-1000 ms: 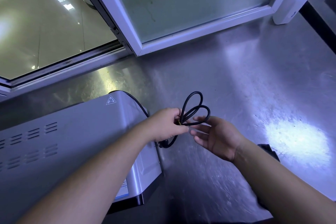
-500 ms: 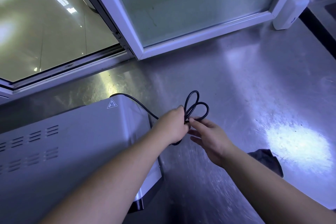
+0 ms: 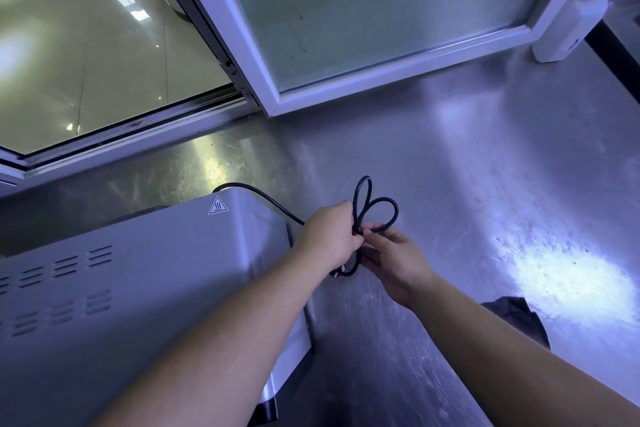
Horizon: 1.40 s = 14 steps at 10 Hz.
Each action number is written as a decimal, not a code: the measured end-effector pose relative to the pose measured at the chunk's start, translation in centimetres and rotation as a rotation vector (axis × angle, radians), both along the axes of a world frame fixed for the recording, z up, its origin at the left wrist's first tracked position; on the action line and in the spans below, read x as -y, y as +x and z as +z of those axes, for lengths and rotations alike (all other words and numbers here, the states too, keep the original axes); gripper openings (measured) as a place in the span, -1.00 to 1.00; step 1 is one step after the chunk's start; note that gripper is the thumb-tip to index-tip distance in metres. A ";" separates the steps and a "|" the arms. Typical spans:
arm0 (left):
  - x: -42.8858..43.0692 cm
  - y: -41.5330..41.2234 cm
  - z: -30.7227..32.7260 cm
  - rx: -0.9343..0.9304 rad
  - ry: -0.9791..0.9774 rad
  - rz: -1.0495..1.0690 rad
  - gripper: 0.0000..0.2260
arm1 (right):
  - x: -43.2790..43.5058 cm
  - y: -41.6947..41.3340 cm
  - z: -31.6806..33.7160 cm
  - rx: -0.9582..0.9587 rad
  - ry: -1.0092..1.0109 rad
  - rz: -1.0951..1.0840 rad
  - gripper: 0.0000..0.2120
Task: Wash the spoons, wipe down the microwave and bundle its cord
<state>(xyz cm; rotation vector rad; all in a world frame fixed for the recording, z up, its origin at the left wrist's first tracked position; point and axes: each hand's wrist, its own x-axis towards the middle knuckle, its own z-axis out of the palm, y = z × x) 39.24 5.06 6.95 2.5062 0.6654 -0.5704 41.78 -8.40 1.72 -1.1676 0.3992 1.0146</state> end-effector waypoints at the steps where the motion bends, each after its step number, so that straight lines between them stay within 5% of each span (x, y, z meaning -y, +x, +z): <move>1: -0.2 0.4 -0.3 -0.050 0.021 -0.057 -0.80 | -0.5 0.3 -1.5 0.019 -0.051 -0.005 -0.87; 3: -1.6 1.2 1.0 -0.099 0.168 -0.107 -0.67 | -1.9 1.3 -3.6 0.024 -0.155 0.020 -0.84; 8: -4.2 1.4 4.1 -0.054 0.296 -0.173 -0.72 | -7.4 2.9 -5.0 -0.020 -0.454 0.318 -0.80; 11: -2.6 -0.1 4.6 -0.045 0.342 -0.212 -0.75 | -4.3 2.0 -2.9 0.447 -0.636 0.665 -0.92; 12: -1.7 -1.0 5.5 -0.041 0.361 -0.222 -0.75 | -2.5 1.6 -2.0 0.543 -0.691 0.794 -0.65; 14: 0.6 -4.1 8.0 0.044 0.395 -0.146 -0.77 | 0.9 1.0 1.1 0.838 -0.800 0.865 -0.53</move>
